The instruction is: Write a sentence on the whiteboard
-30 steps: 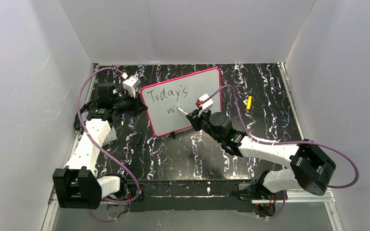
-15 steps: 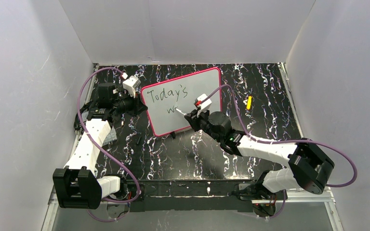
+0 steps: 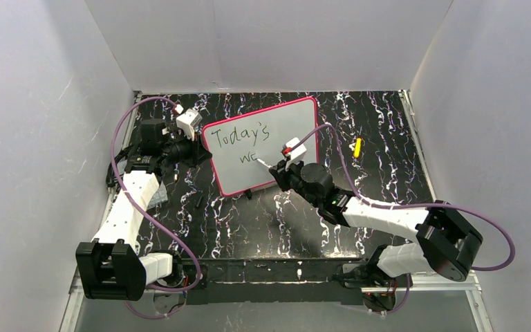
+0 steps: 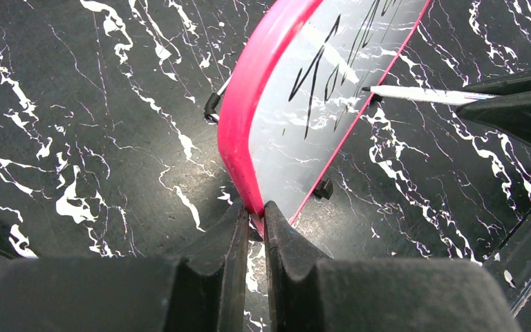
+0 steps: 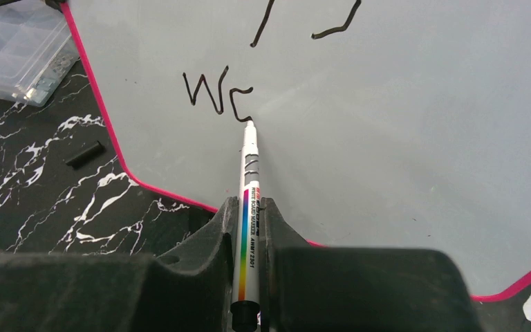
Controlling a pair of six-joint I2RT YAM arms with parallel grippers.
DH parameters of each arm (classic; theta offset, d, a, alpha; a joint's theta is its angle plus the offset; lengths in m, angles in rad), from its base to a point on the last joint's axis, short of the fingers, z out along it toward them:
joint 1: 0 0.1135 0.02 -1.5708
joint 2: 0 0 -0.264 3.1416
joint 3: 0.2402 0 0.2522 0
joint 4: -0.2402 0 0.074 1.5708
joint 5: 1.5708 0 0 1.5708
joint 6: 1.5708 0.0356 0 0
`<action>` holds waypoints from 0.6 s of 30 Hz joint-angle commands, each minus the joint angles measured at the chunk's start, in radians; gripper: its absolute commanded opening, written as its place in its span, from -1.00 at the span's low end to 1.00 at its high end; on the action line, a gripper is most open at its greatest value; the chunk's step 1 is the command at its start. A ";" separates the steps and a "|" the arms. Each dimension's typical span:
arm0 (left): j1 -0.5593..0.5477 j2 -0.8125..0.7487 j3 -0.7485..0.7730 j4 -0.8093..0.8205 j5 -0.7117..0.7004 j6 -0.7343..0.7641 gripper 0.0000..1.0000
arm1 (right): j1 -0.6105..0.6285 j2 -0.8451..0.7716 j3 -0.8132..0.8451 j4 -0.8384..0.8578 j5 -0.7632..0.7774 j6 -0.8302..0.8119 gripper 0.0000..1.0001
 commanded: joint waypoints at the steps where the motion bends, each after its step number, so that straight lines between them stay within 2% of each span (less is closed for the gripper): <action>1: -0.007 0.001 0.008 -0.054 0.001 0.012 -1.00 | -0.004 -0.038 0.023 0.032 0.082 -0.017 -0.97; 18: -0.006 0.007 0.009 -0.054 0.005 0.011 -1.00 | -0.004 -0.006 0.085 0.060 0.004 -0.032 -0.97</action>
